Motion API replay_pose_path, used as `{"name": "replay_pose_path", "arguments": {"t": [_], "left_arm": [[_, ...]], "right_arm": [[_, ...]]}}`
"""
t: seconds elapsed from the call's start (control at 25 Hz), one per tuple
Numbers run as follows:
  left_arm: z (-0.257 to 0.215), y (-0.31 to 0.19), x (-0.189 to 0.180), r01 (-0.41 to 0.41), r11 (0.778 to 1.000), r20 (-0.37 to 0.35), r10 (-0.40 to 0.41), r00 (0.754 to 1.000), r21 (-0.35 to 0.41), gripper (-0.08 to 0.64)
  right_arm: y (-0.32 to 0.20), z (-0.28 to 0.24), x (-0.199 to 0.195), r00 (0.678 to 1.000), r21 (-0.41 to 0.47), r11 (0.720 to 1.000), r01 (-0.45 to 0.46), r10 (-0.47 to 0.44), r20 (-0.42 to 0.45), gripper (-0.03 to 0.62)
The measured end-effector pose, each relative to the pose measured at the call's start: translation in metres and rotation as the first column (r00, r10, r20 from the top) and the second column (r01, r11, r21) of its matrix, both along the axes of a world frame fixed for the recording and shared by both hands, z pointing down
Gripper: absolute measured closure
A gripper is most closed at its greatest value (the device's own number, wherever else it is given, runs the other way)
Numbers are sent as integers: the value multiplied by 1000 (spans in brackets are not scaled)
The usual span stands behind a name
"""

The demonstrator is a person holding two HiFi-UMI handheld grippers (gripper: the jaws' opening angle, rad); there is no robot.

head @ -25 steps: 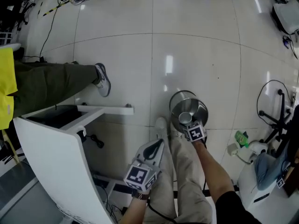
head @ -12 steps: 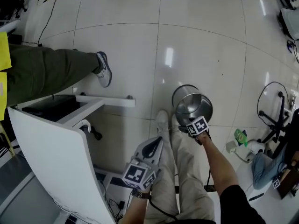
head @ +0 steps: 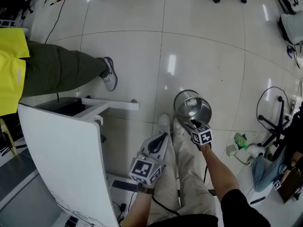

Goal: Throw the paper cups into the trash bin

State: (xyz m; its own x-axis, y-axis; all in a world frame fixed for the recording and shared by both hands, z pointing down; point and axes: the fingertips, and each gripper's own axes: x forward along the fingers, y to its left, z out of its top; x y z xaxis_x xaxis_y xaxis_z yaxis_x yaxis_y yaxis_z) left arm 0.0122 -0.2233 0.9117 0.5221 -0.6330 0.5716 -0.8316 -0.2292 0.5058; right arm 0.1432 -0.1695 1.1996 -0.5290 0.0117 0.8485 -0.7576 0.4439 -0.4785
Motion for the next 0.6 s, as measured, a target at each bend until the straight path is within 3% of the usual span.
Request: {"name": "replay_pose_path", "arguments": {"t": [0.04, 0.16, 0.44, 0.6], "left_arm": [[-8, -5, 2, -4, 1000, 3, 4, 1000, 13, 558], [-40, -25, 7, -12, 998, 12, 11, 1000, 67, 558], [-124, -54, 35, -53, 982, 65, 41, 997, 183, 558], [-183, -62, 37, -34, 969, 85, 13, 996, 245, 558]], "right_arm": [[-8, -14, 1, 1000, 43, 999, -1, 1, -1, 442], [-38, -64, -2, 1000, 180, 983, 20, -22, 9, 585], [-95, -214, 5, 997, 455, 888, -69, 52, 50, 588], [-117, -313, 13, 992, 581, 805, -118, 71, 103, 588]]}}
